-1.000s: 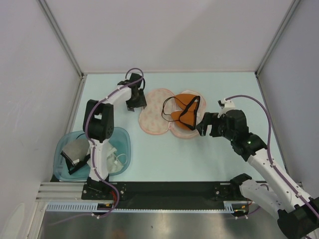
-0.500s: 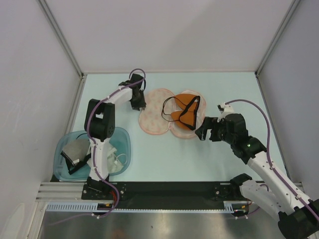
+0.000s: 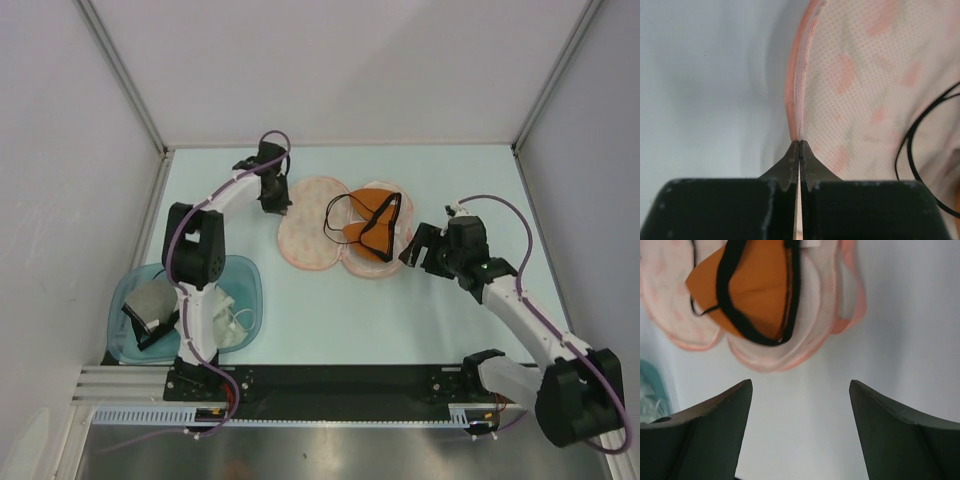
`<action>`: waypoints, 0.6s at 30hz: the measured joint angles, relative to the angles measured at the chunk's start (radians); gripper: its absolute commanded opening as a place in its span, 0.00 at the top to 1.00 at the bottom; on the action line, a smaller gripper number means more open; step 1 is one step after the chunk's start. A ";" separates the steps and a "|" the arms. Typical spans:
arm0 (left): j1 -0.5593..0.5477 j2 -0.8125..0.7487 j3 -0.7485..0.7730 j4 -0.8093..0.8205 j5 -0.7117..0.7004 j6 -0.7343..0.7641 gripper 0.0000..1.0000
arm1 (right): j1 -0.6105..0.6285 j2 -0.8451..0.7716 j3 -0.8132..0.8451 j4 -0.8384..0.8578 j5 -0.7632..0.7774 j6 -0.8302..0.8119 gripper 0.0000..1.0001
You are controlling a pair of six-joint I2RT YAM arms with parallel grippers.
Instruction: Place the bra in the laundry bag and zip it closed
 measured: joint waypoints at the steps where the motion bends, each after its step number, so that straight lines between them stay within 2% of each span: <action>1: -0.002 -0.021 -0.001 -0.005 0.003 0.002 1.00 | -0.024 0.031 0.002 0.019 -0.012 0.003 0.19; 9: -0.076 -0.191 -0.001 -0.011 0.002 0.019 1.00 | -0.221 0.397 0.111 0.253 -0.171 -0.010 0.35; 13: -0.138 -0.235 0.008 -0.029 -0.022 0.029 1.00 | -0.237 0.556 0.206 0.329 -0.228 -0.044 0.38; 18: -0.209 -0.237 0.064 -0.073 -0.063 0.045 1.00 | -0.244 0.657 0.263 0.389 -0.276 -0.077 0.44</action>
